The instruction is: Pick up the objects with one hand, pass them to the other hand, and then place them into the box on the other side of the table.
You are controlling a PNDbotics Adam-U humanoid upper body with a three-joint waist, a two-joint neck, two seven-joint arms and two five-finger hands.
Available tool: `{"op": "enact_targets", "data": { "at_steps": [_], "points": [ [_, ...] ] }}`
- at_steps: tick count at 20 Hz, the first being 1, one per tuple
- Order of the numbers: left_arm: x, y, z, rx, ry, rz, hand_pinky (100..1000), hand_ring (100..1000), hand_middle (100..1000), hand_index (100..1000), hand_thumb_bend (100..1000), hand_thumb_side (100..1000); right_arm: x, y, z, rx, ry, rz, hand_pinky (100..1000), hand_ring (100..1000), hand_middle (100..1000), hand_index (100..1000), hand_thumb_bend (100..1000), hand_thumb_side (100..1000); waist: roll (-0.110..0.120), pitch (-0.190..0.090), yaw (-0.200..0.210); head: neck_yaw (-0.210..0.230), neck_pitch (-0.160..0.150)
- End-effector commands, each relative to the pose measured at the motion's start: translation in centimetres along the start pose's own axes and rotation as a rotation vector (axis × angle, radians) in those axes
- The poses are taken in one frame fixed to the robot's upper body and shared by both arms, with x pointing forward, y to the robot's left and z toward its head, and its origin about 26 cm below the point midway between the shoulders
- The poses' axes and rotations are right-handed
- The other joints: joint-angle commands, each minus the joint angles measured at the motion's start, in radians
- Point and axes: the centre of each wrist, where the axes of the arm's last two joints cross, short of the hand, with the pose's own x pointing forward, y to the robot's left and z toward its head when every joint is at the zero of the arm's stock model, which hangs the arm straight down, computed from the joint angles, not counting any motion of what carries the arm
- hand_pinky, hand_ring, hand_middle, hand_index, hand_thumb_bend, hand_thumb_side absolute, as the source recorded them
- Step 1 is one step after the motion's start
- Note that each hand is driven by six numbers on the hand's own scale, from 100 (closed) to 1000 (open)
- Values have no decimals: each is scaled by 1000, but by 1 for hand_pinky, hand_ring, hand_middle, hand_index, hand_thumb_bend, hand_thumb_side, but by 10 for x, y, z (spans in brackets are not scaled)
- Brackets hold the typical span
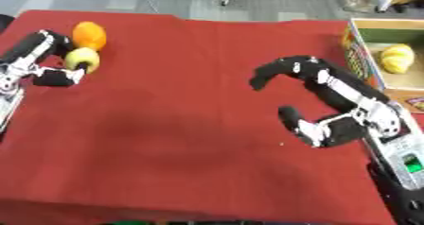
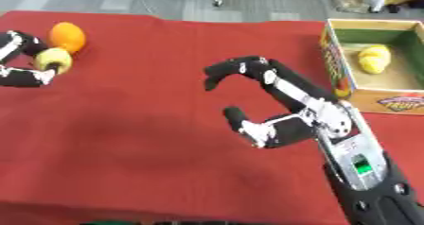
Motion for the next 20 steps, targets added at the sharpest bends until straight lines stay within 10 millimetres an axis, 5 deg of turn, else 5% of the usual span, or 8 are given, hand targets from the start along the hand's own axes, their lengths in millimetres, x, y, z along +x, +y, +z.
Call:
{"op": "enact_targets", "data": {
  "at_steps": [1,7,20],
  "points": [
    [38,21,5,-57,-162,38,759,582,463,552,157,156,4,-7,-2,25,-6,43,870,759,639,901,100,439,15,-9,2,-1,-2],
    [94,11,9,-328,-366,64,763,591,474,566,184,188,4,-5,-2,49,-4,65,865,754,632,913,100,428,15,-12,0,0,-2],
    [166,-10,4,-722,-526,151,770,602,478,569,196,226,3,-5,-3,92,-10,161,843,735,613,912,100,360,16,-16,-1,-7,-2]
  ]
}}
